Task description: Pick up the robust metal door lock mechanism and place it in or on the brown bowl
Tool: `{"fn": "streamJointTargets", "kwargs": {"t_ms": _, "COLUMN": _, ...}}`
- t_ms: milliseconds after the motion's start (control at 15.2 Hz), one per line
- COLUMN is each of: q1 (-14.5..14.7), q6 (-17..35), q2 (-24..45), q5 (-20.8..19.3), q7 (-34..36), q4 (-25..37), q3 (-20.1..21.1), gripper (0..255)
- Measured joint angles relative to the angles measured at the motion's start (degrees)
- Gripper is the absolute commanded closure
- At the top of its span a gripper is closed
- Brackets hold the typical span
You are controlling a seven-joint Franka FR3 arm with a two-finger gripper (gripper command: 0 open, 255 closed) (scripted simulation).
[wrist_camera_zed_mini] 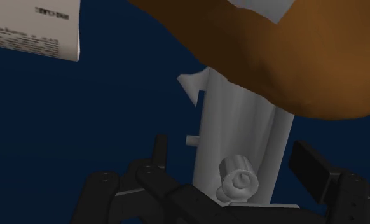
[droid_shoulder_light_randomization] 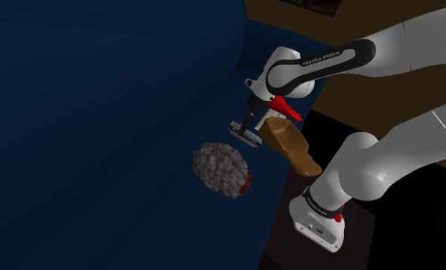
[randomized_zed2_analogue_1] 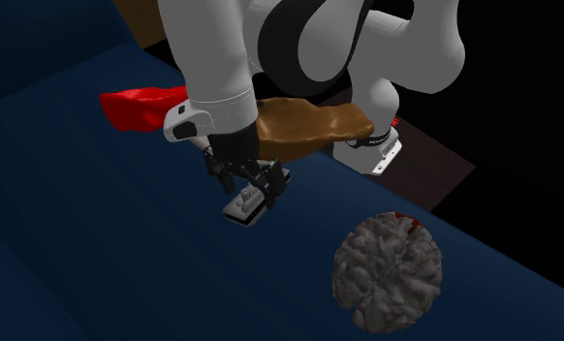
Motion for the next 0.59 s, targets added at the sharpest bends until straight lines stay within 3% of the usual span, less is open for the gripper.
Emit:
{"fn": "streamJointTargets", "kwargs": {"t_ms": 66, "q1": 0.0, "q6": 0.0, "q2": 0.0, "q5": 0.0, "q7": 0.0, "q4": 0.0, "q3": 0.0, "gripper": 0}}
{"fn": "streamJointTargets", "kwargs": {"t_ms": 132, "q1": 0.0, "q6": 0.0, "q2": 0.0, "q5": 0.0, "q7": 0.0, "q4": 0.0, "q3": 0.0, "gripper": 255}}
{"fn": "streamJointTargets", "kwargs": {"t_ms": 594, "q1": 0.0, "q6": 0.0, "q2": 0.0, "q5": 0.0, "q7": 0.0, "q4": 0.0, "q3": 0.0, "gripper": 255}}
